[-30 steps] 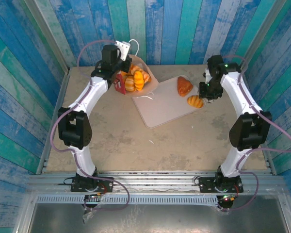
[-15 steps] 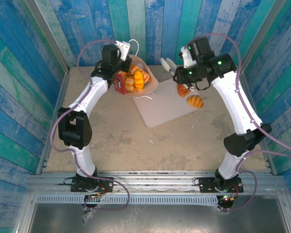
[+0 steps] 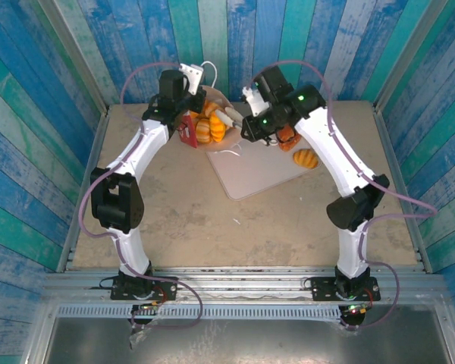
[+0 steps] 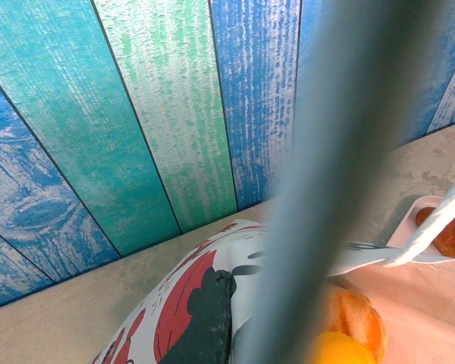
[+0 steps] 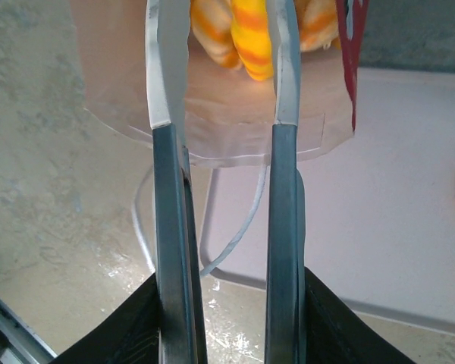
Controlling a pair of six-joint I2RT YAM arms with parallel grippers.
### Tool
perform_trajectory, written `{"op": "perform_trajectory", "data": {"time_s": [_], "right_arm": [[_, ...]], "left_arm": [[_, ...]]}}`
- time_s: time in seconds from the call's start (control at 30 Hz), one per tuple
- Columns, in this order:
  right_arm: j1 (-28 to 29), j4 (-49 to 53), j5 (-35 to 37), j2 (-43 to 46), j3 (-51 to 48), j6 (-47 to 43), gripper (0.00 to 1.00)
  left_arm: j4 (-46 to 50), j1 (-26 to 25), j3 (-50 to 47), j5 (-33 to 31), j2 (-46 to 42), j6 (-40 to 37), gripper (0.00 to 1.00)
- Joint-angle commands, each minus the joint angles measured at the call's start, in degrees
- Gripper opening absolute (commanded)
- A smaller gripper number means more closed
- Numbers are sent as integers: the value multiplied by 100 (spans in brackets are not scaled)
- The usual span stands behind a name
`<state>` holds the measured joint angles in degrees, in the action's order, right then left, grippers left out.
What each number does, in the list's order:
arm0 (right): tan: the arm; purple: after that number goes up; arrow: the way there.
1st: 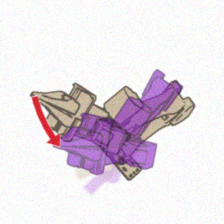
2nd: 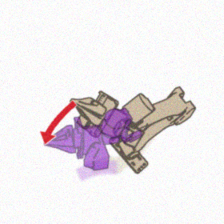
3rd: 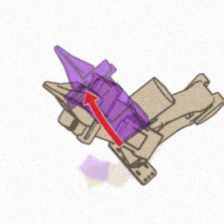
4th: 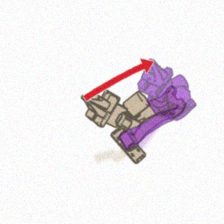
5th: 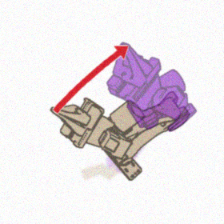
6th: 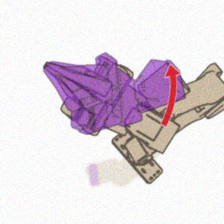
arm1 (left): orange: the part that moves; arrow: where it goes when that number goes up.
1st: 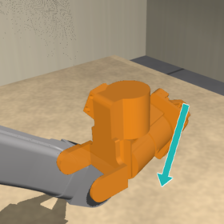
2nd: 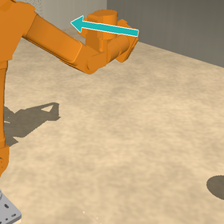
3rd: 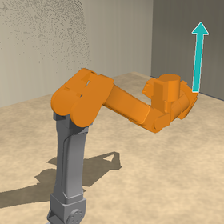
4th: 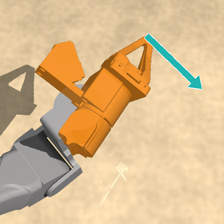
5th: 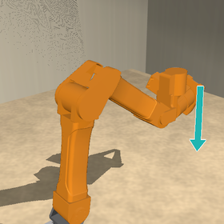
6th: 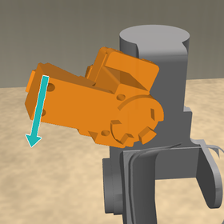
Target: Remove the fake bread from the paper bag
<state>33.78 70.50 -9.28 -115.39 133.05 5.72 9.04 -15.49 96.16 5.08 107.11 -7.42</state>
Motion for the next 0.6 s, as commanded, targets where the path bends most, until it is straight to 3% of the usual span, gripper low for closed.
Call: {"op": "perform_trajectory", "data": {"time_s": [0.0,0.57], "right_arm": [[15,64,23,-193,343,-158,43],[-27,102,343,-1041,974,-88,47]], "left_arm": [[-156,-25,-1,127,118,110,0],[-192,-25,-62,167,99,159,0]]}}
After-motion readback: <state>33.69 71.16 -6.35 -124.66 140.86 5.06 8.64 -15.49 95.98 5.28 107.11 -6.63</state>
